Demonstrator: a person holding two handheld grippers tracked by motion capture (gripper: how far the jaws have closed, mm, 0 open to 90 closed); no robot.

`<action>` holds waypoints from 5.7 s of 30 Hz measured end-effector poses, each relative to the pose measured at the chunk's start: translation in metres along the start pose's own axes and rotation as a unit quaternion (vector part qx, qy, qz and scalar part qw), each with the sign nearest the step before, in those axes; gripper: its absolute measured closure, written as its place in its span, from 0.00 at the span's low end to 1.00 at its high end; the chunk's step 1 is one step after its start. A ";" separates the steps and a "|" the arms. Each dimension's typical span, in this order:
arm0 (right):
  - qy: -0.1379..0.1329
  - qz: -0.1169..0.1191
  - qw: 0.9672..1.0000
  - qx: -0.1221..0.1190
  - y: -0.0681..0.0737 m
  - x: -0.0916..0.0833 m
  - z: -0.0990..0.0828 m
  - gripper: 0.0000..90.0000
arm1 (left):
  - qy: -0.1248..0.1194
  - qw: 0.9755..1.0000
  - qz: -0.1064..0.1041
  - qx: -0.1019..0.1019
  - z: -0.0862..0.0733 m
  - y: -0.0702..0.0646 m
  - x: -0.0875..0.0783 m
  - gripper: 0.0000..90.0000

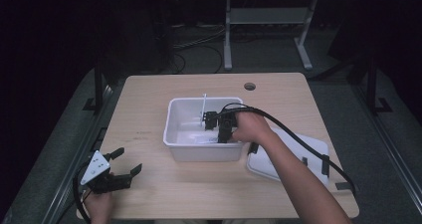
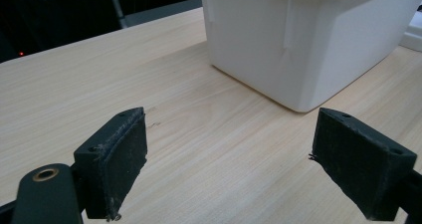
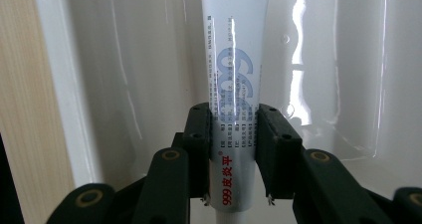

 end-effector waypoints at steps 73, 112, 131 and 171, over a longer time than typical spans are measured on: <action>-0.034 -0.035 0.998 0.028 -0.002 -0.052 -0.012 0.54 | 0.000 1.000 0.000 0.001 0.000 -0.001 0.001 0.15; -0.031 -0.056 0.996 0.061 -0.003 -0.074 -0.052 0.45 | 0.002 1.000 0.000 0.004 0.001 -0.002 0.002 0.15; -0.036 -0.058 0.995 0.078 -0.002 -0.075 -0.079 0.42 | 0.005 1.000 -0.001 0.005 0.001 -0.002 0.002 0.15; -0.044 -0.045 0.990 0.126 -0.003 -0.040 -0.145 0.40 | 0.006 1.000 -0.001 0.006 0.001 -0.004 0.004 0.15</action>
Point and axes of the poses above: each handheld gripper's, and its own axes: x roughly forward along the jaws, z roughly out of its top, y roughly to its left, the point moved 3 cm from there along x, roughly forward along the jaws, and after that the axes turned 6 degrees about x, right-handed, at the moved point
